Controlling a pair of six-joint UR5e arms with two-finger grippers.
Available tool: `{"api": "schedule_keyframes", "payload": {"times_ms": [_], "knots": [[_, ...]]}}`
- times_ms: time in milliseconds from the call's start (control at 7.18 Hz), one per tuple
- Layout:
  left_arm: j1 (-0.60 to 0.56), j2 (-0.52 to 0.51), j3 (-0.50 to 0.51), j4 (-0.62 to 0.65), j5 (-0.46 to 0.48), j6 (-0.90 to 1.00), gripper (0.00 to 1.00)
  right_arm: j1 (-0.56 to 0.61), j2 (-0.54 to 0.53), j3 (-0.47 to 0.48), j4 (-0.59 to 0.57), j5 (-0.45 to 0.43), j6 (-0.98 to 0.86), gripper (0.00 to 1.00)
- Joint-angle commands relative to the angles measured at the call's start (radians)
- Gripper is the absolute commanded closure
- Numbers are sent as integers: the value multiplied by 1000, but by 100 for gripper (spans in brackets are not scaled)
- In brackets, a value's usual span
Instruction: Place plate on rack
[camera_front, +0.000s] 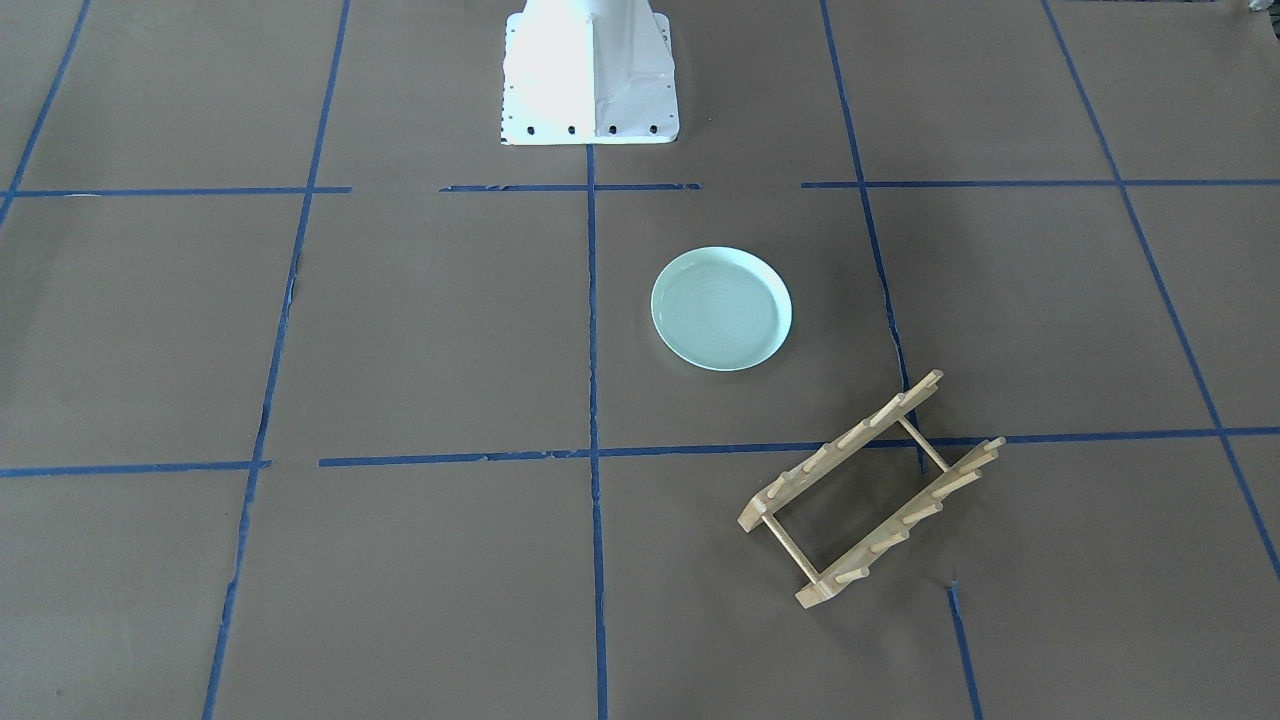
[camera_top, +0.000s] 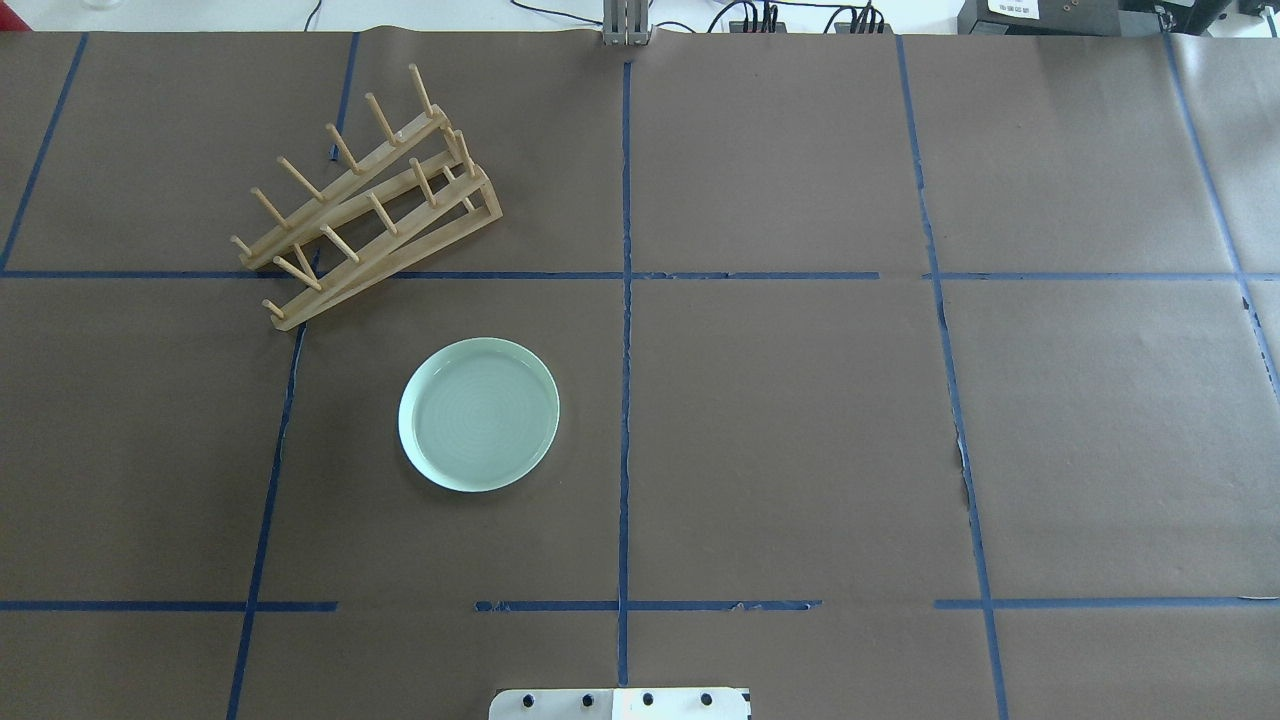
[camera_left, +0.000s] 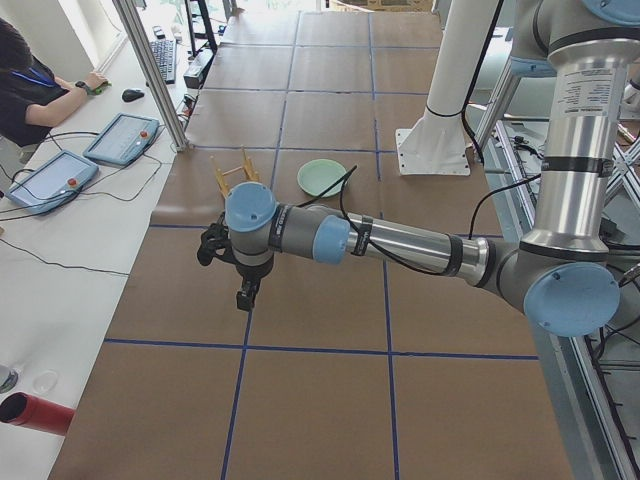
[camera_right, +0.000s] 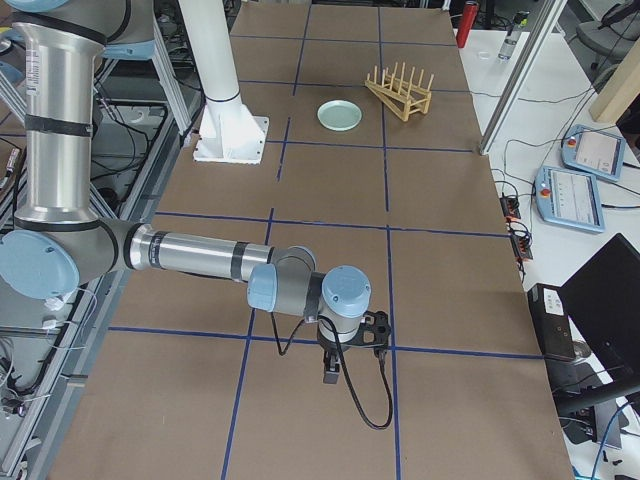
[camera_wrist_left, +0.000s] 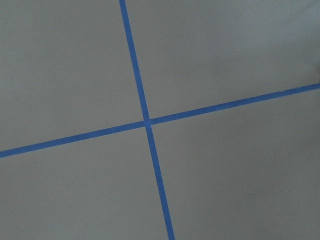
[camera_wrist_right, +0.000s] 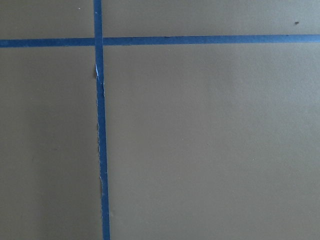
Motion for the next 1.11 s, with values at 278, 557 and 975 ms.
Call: {"api": "schedule_keyframes", "payload": {"times_ms": [278, 557, 975], "knots": [[328, -277, -111, 11, 123, -752, 0, -1, 0, -1, 0, 0, 0, 0], [533, -459, -71, 13, 163, -1122, 0, 1, 0, 0, 0, 0, 0, 0], [731, -691, 125, 41, 301, -1282, 0, -1, 0, 0, 0, 0, 0, 0]]}}
